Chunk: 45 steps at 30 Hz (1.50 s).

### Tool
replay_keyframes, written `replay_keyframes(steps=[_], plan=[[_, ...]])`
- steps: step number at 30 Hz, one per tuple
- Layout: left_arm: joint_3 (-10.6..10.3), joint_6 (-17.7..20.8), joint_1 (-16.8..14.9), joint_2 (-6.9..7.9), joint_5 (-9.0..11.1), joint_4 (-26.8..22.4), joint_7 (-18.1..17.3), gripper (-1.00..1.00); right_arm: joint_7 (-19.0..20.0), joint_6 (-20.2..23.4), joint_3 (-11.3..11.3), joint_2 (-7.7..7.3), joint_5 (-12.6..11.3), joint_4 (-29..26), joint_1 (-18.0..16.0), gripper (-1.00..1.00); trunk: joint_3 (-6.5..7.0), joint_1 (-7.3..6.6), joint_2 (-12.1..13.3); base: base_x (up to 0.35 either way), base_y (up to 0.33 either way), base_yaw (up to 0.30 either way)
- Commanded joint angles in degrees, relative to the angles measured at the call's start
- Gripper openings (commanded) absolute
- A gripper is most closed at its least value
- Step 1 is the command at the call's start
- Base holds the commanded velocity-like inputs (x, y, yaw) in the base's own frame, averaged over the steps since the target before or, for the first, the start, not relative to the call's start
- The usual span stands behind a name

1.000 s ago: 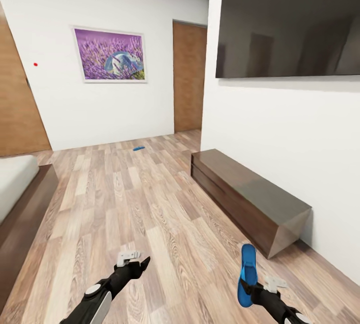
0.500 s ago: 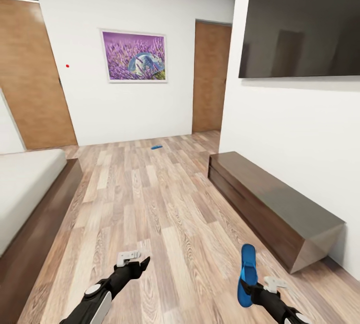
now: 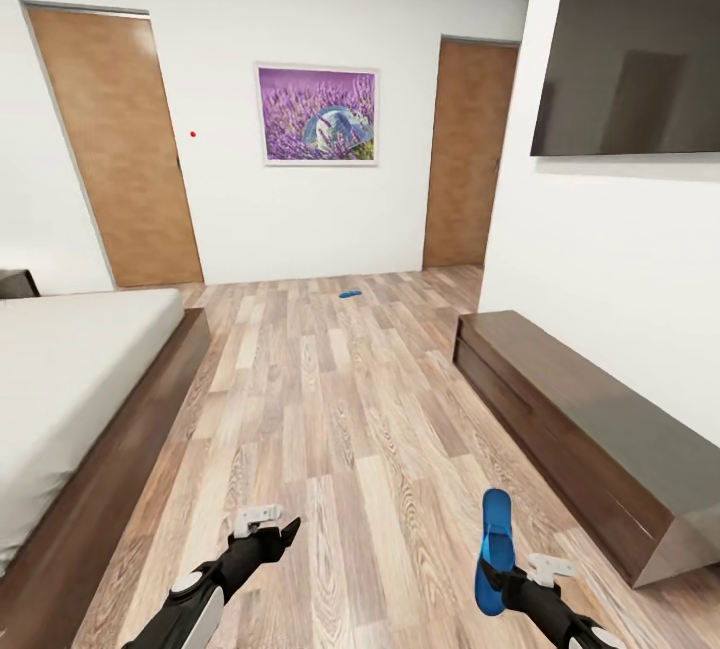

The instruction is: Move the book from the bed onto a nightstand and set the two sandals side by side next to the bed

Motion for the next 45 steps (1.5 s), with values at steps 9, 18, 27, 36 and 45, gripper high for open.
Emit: replay_keyframes(steps=[9, 18, 27, 36, 45], plan=[[-0.01, 0.18, -0.04, -0.01, 0.57, 0.13, -0.18, 1.00, 0.39, -0.11, -0.39, -0.01, 0.02, 0.05, -0.05, -1.00, -0.06, -0.01, -0.02, 0.000, 0.000, 0.271], [-0.01, 0.18, -0.04, -0.01, 0.63, 0.16, -0.18, 1.00, 0.44, -0.11, -0.39, -0.01, -0.05, 0.05, -0.07, -1.00, -0.06, -0.01, -0.02, 0.000, 0.000, 0.137], [-0.01, 0.12, -0.04, -0.01, 0.61, 0.18, -0.26, 1.00, 0.41, -0.11, -0.39, -0.01, -0.01, 0.05, -0.03, -1.00, -0.67, -0.01, -0.02, 0.000, 0.000, 0.006], [-0.01, 0.10, -0.04, -0.01, 0.62, 0.17, -0.27, 1.00, 0.39, -0.11, -0.39, -0.01, -0.02, 0.05, -0.04, -1.00, -1.48, -0.01, -0.02, 0.000, 0.000, 0.000], [-0.01, 0.13, -0.04, -0.01, 0.64, 0.17, -0.27, 1.00, 0.39, -0.11, -0.39, -0.01, -0.01, 0.05, -0.03, -1.00, -2.29, -0.01, -0.02, 0.000, 0.000, 0.000]])
